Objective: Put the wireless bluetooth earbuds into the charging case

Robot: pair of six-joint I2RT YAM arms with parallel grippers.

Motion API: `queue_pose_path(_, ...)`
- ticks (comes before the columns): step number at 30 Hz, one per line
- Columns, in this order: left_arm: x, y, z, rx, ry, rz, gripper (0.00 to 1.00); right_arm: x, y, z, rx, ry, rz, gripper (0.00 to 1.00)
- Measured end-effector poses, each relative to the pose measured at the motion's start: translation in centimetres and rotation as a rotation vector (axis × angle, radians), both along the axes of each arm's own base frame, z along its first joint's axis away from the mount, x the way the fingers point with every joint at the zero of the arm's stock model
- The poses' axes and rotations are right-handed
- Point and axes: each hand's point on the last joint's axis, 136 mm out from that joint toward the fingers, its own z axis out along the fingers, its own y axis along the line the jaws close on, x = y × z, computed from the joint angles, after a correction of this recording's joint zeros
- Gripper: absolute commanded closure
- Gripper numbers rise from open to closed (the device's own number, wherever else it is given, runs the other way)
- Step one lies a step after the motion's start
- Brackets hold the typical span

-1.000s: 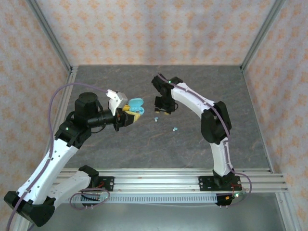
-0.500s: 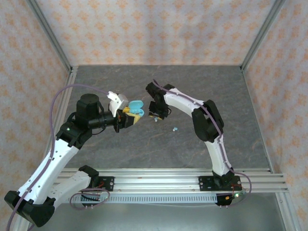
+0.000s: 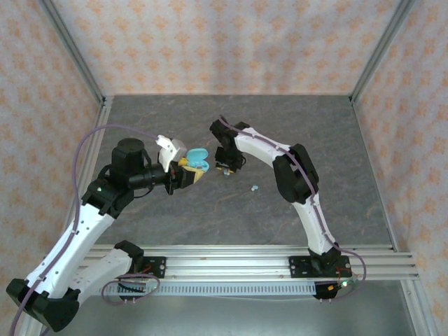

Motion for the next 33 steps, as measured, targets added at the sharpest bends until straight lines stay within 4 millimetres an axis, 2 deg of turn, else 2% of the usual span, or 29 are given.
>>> queue_pose_path(9, -0.6, 0.5, 0.0, 0.0, -0.016, 0.014, 0.92, -0.4, -0.7, -0.1, -0.027, 0.021, 0.035, 0.76)
queue_pose_path(24, -0.5, 0.6, -0.4, 0.006, -0.011, 0.023, 0.92, -1.5, -1.3, -0.6, -0.063, 0.05, 0.123, 0.72)
queue_pose_path(33, -0.3, 0.7, -0.5, 0.009, -0.009, 0.036, 0.93, -1.7, -1.5, -0.9, -0.072, 0.057, 0.148, 0.9)
